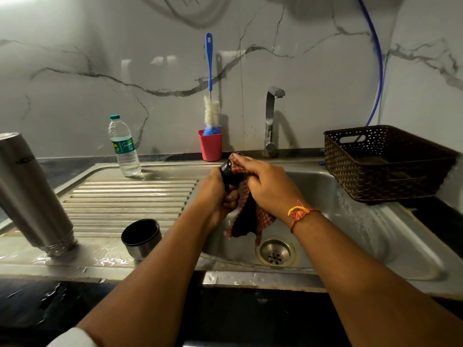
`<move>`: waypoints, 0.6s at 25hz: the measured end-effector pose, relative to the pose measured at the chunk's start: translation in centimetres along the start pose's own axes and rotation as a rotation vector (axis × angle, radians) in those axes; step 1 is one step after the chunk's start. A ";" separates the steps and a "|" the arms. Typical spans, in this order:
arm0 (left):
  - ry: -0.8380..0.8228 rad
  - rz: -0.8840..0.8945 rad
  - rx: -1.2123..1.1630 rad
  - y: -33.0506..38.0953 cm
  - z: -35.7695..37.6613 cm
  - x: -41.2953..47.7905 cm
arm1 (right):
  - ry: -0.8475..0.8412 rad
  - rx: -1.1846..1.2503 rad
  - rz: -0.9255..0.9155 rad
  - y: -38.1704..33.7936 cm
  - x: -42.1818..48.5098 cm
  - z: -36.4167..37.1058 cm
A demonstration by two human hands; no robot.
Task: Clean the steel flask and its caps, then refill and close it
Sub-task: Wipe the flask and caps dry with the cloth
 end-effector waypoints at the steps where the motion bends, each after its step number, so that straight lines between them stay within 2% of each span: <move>1: 0.003 0.003 0.029 0.0 -0.1 0.1 | 0.008 -0.010 0.020 0.4 0.0 -0.2; 3: 0.013 0.013 0.035 0.1 -0.1 0.1 | 0.022 -0.018 0.034 0.6 -0.1 -0.4; 6: 0.024 0.025 -0.075 0.3 0.1 0.1 | 0.014 0.007 -0.040 -0.9 -0.5 0.2; 10: 0.063 -0.080 -0.282 -0.2 -0.1 0.1 | -0.069 -0.042 -0.104 -2.1 -0.5 1.4; 13: 0.016 -0.123 -0.407 -0.2 0.1 0.4 | -0.071 -0.078 -0.113 -1.8 -0.5 1.2; 15: -0.017 -0.119 -0.398 0.0 0.3 0.3 | -0.049 -0.085 -0.093 -1.4 -0.6 0.8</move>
Point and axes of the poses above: each hand's wrist, its own x-axis towards the middle knuckle, its own z-axis out of the palm, y = z × x, the point moved 8 cm from there along x, towards the middle knuckle, and after that the axes turned 5 degrees about y, right-handed, at the moved point
